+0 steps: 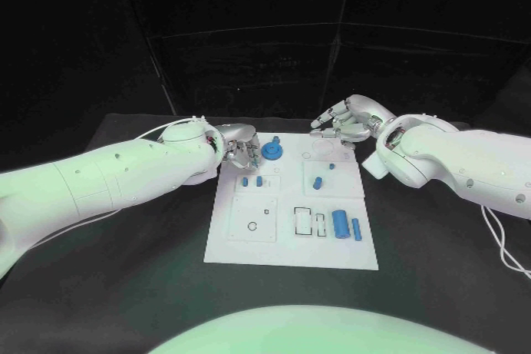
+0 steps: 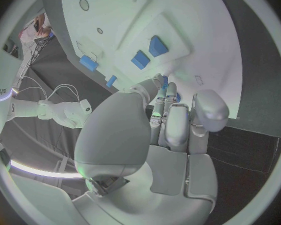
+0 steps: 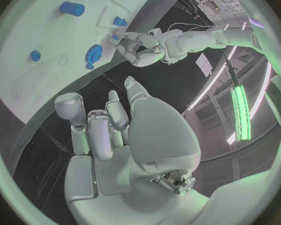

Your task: Assemble the parts on the task board

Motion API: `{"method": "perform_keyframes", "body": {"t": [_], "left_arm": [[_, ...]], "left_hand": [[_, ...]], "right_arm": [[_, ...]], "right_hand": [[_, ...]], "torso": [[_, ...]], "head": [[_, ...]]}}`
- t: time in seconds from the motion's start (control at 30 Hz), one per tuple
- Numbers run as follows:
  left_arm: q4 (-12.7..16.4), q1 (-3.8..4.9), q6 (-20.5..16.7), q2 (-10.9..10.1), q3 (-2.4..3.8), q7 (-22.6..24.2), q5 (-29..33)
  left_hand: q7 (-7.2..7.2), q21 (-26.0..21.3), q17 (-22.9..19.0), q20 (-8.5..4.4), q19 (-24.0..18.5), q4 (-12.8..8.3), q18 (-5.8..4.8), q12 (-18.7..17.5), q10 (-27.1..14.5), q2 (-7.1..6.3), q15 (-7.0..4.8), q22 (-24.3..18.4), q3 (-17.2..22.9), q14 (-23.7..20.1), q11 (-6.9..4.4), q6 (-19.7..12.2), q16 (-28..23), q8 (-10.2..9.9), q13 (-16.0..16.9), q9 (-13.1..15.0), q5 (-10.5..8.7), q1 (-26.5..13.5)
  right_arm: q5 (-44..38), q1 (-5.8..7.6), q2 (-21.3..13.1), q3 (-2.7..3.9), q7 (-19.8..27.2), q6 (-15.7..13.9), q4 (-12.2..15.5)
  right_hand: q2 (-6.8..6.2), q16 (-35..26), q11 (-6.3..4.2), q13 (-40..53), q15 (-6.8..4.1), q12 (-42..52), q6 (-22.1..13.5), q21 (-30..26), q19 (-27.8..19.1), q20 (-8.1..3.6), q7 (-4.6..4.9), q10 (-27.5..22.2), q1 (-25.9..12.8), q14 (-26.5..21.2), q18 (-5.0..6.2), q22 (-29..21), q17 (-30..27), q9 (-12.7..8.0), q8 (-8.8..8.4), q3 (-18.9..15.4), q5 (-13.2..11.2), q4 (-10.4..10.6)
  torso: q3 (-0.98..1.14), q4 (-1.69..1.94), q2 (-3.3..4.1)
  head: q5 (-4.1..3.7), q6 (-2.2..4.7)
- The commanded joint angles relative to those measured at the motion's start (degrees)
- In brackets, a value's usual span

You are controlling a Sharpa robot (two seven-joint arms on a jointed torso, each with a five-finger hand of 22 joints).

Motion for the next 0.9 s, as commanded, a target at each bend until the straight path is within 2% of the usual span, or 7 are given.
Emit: {"method": "perform_keyframes", "body": {"t": [0.03, 0.9], "left_arm": [[-0.08, 0.00, 1.54, 0.17, 0.03, -0.43, 0.37], [-0.70, -0.15, 2.19, 1.01, 0.01, -1.13, 0.37]], "left_hand": [[0.06, 0.20, -0.06, 0.17, -0.27, 0.09, -0.65, -0.35, 0.24, 0.11, 0.05, 0.05, 0.37, 1.32, 0.03, 0.39, 0.33, -0.20, 0.08, -0.07, 0.10, -0.57], [0.03, 0.53, -0.15, 0.19, -0.31, 0.12, -0.70, -0.60, 0.46, -0.09, 0.04, 0.44, 0.31, 1.26, 0.01, 0.51, 0.34, -0.35, 0.12, -0.12, 0.09, -1.00]], "right_arm": [[0.14, 0.09, 0.02, 0.04, 0.53, 0.07, 0.09], [0.14, 0.09, 0.09, 0.04, 0.47, 0.20, 0.08]], "right_hand": [[0.32, -0.31, -0.04, -0.02, -0.37, -0.15, -0.30, -0.13, -0.39, -0.07, 0.12, -0.44, 0.04, 3.32, 1.10, -0.05, 4.04, -0.07, 0.37, -0.22, 0.20, 0.15], [0.32, -0.31, -0.04, -0.02, -0.37, -0.15, -0.30, -0.13, -0.39, -0.07, 0.12, -0.44, 0.04, 3.32, 1.10, -0.05, 4.04, -0.07, 0.37, -0.22, 0.20, 0.15]], "torso": [[-0.01, 0.04, -0.03], [0.00, 0.02, -0.01]], "head": [[-0.01, -0.08], [-0.10, -0.21]]}}
